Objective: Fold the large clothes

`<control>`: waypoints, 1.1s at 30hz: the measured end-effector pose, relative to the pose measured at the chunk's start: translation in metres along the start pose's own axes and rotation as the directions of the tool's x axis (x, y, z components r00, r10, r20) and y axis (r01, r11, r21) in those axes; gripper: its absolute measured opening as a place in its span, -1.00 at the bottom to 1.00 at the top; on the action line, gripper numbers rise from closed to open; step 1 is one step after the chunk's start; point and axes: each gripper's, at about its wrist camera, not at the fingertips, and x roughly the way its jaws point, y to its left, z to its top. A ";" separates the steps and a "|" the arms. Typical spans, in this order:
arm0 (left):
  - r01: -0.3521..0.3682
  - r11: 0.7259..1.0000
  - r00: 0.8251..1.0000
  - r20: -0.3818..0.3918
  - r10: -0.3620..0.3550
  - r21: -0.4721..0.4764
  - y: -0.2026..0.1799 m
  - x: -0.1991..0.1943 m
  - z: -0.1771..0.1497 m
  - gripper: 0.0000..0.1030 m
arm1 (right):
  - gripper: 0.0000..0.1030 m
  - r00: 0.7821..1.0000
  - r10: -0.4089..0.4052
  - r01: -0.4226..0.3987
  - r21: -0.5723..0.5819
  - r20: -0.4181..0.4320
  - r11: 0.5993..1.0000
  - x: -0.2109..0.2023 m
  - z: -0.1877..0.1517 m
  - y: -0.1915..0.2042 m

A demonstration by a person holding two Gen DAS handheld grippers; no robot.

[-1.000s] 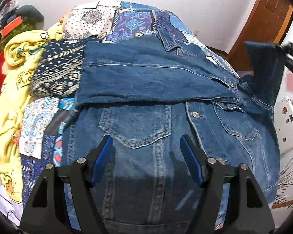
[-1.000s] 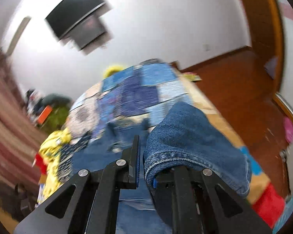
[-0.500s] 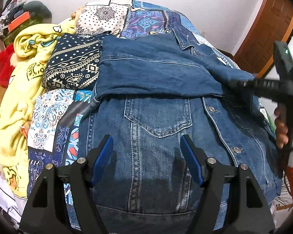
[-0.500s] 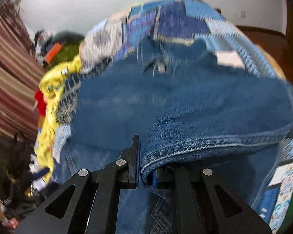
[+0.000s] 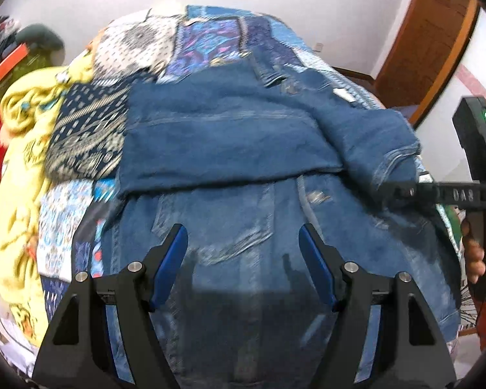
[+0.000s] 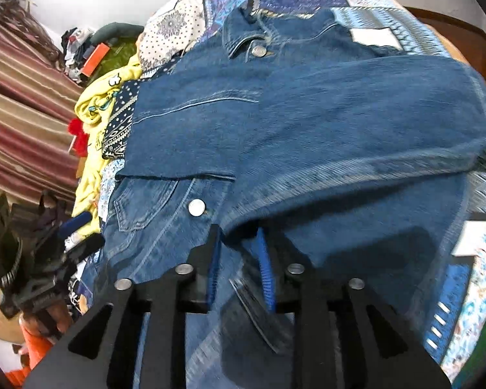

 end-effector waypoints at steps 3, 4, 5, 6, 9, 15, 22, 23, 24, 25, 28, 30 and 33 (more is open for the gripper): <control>0.020 0.998 1.000 0.018 -0.021 0.057 -0.026 0.000 0.021 0.36 | -0.31 0.997 -0.037 0.038 -0.009 0.061 0.999 -0.018 -0.006 -0.008; 0.025 0.997 0.999 0.022 -0.026 0.072 -0.033 0.000 0.027 0.37 | -0.31 0.995 -0.058 0.059 -0.012 0.087 0.998 -0.026 -0.009 -0.011; 0.032 0.995 0.999 0.028 -0.035 0.096 -0.043 0.001 0.035 0.38 | -0.31 0.991 -0.080 0.082 -0.011 0.111 0.997 -0.033 -0.010 -0.015; 0.044 0.991 0.998 0.037 -0.050 0.127 -0.058 0.003 0.044 0.42 | -0.30 0.985 -0.105 0.106 -0.003 0.137 0.994 -0.040 -0.011 -0.019; 0.077 0.979 0.995 0.044 -0.087 0.187 -0.091 0.008 0.065 0.53 | -0.30 0.962 -0.174 0.170 0.036 0.212 0.985 -0.063 -0.015 -0.036; 0.131 0.933 0.989 0.015 -0.144 0.335 -0.160 0.031 0.090 0.53 | -0.29 0.895 -0.321 0.301 0.114 0.310 0.947 -0.097 -0.022 -0.069; 0.167 0.883 0.986 -0.087 -0.144 0.438 -0.208 0.082 0.097 0.53 | -0.28 0.891 -0.351 0.312 0.174 0.287 0.934 -0.094 -0.028 -0.098; 0.183 0.880 0.983 -0.112 -0.149 0.439 -0.212 0.089 0.096 0.53 | -0.28 0.894 -0.352 0.313 0.176 0.278 0.933 -0.091 -0.030 -0.101; 0.209 0.871 0.976 -0.150 -0.157 0.444 -0.216 0.099 0.095 0.53 | -0.28 0.897 -0.351 0.312 0.177 0.269 0.933 -0.089 -0.033 -0.104; 0.222 0.866 0.972 -0.173 -0.159 0.448 -0.218 0.105 0.094 0.53 | -0.28 0.901 -0.348 0.309 0.178 0.259 0.934 -0.085 -0.033 -0.106; 0.236 0.856 0.965 -0.215 -0.151 0.460 -0.224 0.123 0.089 0.46 | -0.28 0.911 -0.334 0.297 0.179 0.243 0.938 -0.082 -0.039 -0.110; 0.225 0.848 0.967 -0.216 -0.135 0.480 -0.226 0.131 0.087 0.31 | -0.28 0.916 -0.325 0.288 0.178 0.236 0.941 -0.081 -0.042 -0.111; 0.224 0.841 0.969 -0.208 -0.136 0.493 -0.229 0.138 0.087 -0.01 | -0.28 0.921 -0.312 0.277 0.173 0.234 0.945 -0.078 -0.042 -0.110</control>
